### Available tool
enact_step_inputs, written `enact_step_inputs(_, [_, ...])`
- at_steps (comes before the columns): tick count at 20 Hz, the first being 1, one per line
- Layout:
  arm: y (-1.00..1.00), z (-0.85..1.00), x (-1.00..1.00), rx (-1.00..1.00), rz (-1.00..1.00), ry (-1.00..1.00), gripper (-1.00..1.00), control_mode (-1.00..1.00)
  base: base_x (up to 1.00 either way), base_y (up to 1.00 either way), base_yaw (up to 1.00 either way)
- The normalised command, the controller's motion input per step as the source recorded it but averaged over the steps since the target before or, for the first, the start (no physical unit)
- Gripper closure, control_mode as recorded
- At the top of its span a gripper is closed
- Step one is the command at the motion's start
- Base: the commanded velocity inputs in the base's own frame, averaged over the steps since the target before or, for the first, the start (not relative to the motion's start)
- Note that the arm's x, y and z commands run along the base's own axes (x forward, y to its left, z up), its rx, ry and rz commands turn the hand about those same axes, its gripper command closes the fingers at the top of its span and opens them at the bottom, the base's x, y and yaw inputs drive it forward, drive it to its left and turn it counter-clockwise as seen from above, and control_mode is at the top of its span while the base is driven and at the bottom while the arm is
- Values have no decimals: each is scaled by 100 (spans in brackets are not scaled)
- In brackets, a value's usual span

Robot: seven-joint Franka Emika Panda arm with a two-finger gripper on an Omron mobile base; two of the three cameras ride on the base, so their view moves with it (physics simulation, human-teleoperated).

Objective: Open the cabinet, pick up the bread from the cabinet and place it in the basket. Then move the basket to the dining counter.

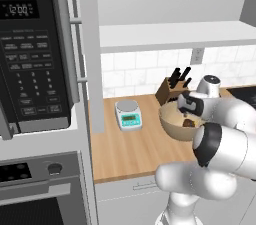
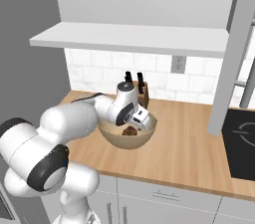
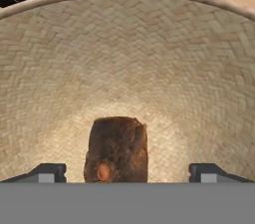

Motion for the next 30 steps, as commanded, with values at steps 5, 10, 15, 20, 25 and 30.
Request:
enact_step_inputs(5, [12, 19, -59, 0, 0, 0, -100, -100, 0, 0, 0])
enact_step_inputs(10, [28, 39, -44, 0, 0, -2, -100, -100, 0, 0, 0])
enact_step_inputs(15, [8, 38, -76, 0, -2, -1, -100, -100, 0, 0, 0])
enact_step_inputs(20, [0, 3, -53, 1, -20, 0, -100, -100, 0, 0, 0])
enact_step_inputs(25, [0, 0, -17, 7, -23, -3, -100, -100, 0, 0, 0])
enact_step_inputs(30, [0, 0, 0, 11, -21, -1, -100, -100, 0, 0, 0])
